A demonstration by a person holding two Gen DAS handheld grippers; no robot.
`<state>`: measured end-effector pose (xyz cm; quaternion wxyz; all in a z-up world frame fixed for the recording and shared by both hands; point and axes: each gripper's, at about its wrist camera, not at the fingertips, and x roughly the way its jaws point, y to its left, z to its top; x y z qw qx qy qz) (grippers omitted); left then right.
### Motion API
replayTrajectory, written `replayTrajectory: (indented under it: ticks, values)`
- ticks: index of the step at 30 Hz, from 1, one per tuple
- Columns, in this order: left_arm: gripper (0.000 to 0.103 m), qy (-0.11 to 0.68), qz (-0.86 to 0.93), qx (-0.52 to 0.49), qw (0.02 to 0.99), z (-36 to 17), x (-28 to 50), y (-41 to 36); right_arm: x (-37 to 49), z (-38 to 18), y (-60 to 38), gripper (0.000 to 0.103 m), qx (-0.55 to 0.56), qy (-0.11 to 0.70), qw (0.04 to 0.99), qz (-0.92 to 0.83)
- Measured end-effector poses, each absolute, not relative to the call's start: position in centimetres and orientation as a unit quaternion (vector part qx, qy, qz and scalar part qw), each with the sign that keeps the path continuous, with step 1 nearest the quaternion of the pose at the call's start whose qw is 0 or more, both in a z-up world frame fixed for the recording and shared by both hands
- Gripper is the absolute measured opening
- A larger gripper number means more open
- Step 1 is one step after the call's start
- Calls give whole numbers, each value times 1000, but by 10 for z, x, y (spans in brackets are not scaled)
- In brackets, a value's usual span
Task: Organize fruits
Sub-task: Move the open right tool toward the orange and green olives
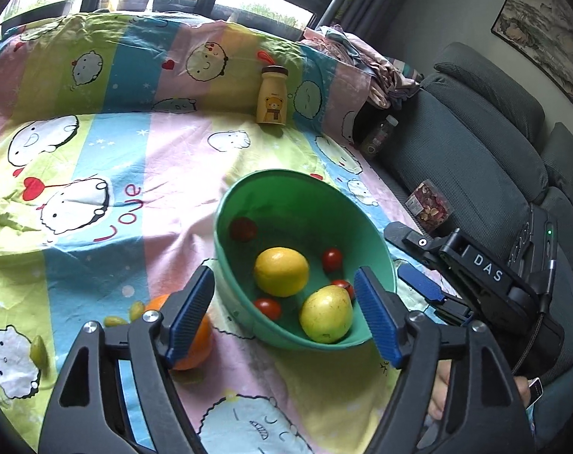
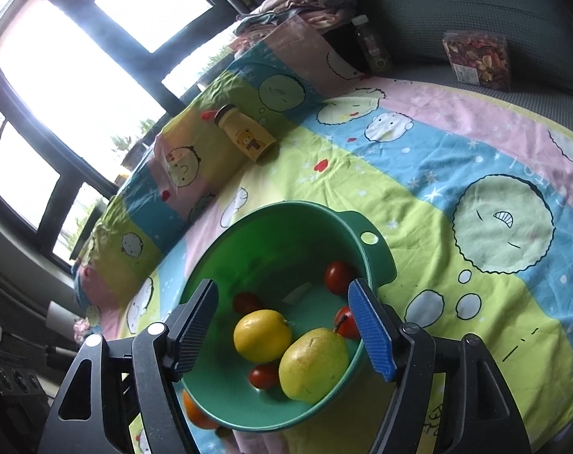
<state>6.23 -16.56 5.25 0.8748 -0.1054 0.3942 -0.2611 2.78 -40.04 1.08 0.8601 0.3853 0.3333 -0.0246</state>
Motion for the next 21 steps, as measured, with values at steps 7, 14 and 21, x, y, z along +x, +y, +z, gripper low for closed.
replayTrajectory:
  ticks: [7, 14, 21]
  values:
    - [83, 383, -182, -118, 898, 54, 39, -104, 27, 21, -380, 72, 365, 330, 871, -7]
    - [83, 396, -88, -132, 904, 34, 18, -42, 23, 31, -353, 72, 332, 332, 883, 7]
    - [83, 398, -22, -134, 907, 17, 12, -2, 27, 37, -316, 72, 292, 348, 890, 44]
